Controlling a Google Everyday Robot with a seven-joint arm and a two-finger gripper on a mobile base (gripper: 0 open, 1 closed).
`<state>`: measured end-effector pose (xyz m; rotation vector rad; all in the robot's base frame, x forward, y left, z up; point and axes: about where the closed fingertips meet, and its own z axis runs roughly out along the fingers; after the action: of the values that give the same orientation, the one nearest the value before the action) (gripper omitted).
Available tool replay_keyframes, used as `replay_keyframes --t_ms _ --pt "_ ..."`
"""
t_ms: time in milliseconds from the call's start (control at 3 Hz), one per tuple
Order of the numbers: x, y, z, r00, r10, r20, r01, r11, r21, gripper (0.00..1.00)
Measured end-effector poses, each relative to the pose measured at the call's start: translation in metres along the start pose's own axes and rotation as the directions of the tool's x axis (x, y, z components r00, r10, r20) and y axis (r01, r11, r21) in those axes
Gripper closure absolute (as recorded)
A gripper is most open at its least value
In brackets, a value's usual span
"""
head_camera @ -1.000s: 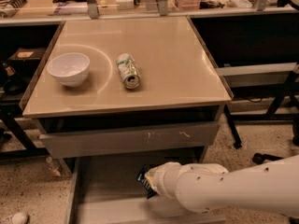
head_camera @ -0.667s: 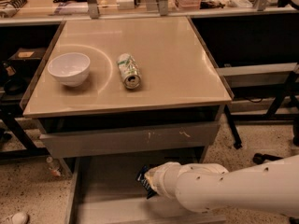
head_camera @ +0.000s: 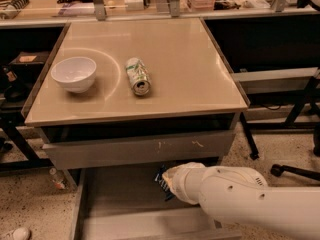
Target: Pick rxbar blueberry from middle drawer and place on counter
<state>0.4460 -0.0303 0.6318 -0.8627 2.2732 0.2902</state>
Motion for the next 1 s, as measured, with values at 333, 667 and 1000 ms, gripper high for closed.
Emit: replay_keyframes --t_ms 333,667,1000 --pt "-0.015 -0.014 -0.032 1.000 -0.022 0.016 0.021 0.9991 0.036 1.00" --pt "-0.033 -0.031 -0.065 0.998 -0.053 0.038 0.049 0.9951 0.085 1.00" --pt "-0.051 -0.044 -0.094 0.993 -0.098 0.061 0.088 0.9852 0.147 1.00"
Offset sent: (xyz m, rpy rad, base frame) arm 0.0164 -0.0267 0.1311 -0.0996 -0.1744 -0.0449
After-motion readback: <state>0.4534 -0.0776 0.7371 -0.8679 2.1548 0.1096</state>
